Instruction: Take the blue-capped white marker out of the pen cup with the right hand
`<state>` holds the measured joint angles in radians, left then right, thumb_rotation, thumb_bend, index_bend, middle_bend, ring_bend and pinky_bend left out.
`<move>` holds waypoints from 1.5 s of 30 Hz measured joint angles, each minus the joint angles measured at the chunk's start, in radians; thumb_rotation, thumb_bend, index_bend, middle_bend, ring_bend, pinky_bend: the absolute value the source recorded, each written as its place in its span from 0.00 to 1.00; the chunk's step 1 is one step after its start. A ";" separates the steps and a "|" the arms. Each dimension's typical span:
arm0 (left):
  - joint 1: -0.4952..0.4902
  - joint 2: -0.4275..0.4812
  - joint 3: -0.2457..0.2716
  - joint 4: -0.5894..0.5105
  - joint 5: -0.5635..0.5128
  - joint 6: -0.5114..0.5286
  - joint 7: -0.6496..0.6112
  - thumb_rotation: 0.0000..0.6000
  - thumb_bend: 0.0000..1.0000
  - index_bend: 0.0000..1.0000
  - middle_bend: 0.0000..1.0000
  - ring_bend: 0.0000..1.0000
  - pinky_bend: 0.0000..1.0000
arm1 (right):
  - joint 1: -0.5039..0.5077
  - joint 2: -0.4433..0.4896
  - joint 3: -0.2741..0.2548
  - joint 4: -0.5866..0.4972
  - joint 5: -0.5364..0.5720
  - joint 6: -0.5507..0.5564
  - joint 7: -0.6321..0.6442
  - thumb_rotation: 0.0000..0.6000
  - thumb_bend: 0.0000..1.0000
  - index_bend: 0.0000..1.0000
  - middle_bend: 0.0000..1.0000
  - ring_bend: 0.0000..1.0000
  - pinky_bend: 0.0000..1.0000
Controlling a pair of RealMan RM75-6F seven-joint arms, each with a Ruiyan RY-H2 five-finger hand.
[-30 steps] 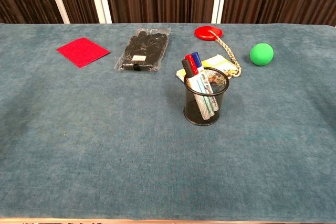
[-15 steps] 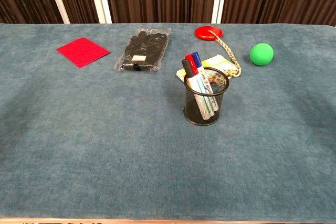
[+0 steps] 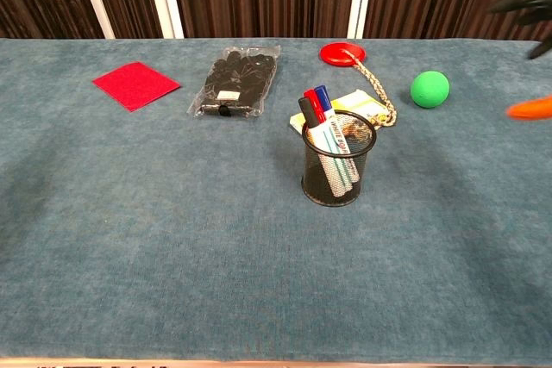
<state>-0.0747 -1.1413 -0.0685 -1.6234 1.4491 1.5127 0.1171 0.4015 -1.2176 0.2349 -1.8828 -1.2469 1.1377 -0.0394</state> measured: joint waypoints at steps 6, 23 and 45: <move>0.000 0.001 -0.001 -0.003 -0.006 -0.004 0.000 1.00 0.45 0.23 0.10 0.06 0.05 | 0.076 -0.069 0.038 0.024 0.086 -0.056 -0.041 1.00 0.30 0.25 0.00 0.06 0.21; 0.000 0.006 -0.008 -0.014 -0.030 -0.016 -0.013 1.00 0.45 0.23 0.09 0.06 0.05 | 0.289 -0.217 0.131 0.173 0.382 -0.221 -0.095 1.00 0.43 0.39 0.00 0.07 0.21; 0.002 0.014 -0.018 -0.028 -0.062 -0.025 -0.034 1.00 0.45 0.23 0.08 0.06 0.05 | 0.424 -0.333 0.115 0.327 0.494 -0.313 -0.076 1.00 0.46 0.45 0.00 0.07 0.21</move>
<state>-0.0725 -1.1276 -0.0863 -1.6510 1.3866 1.4878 0.0835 0.8256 -1.5503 0.3500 -1.5562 -0.7524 0.8247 -0.1157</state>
